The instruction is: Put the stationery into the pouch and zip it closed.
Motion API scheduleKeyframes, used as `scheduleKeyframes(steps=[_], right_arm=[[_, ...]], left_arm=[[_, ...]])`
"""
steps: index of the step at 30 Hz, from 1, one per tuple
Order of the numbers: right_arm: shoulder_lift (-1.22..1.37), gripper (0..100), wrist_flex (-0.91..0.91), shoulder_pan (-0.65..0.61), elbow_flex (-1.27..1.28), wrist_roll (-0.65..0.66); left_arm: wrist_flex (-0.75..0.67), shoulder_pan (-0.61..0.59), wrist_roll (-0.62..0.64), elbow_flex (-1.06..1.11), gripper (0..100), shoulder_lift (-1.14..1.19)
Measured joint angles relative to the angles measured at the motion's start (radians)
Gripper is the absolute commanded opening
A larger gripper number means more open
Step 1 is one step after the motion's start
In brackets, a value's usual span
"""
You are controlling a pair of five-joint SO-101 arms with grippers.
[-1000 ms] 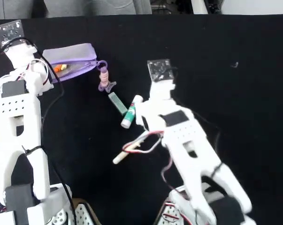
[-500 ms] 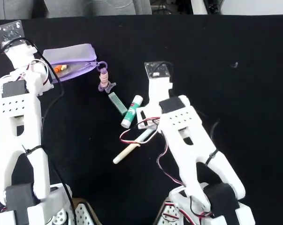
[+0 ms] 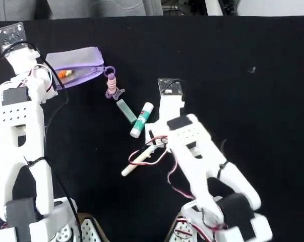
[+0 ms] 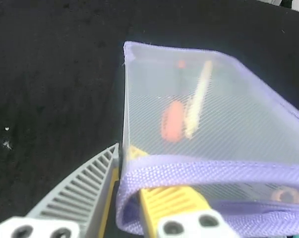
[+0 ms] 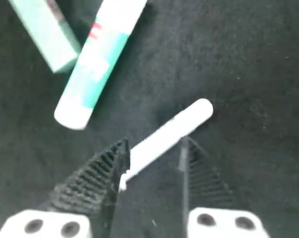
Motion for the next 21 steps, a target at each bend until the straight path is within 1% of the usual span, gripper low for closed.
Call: scheduleKeyframes(steps=[4,7,12,14,16,21], right_arm=[[0.095,24.0,-0.034,0.0,-0.028,-0.014],[0.186,28.9,0.008,-0.002,-0.101,-0.015],[0.328,29.3,0.207,-0.002,-0.255,-0.015],[0.379,28.9,0.249,0.003,-0.299,-0.015],[0.422,24.0,0.265,0.0,-0.334,-0.015],[0.465,2.3,0.285,0.008,-0.385,-0.015]], left_arm=[[0.0,0.0,0.0,0.003,3,0.0],[0.0,0.0,0.0,0.003,3,0.0],[0.0,0.0,0.0,0.003,3,0.0],[0.0,0.0,0.0,0.003,3,0.0],[0.0,0.0,0.0,0.003,3,0.0],[0.0,0.0,0.0,0.003,3,0.0]])
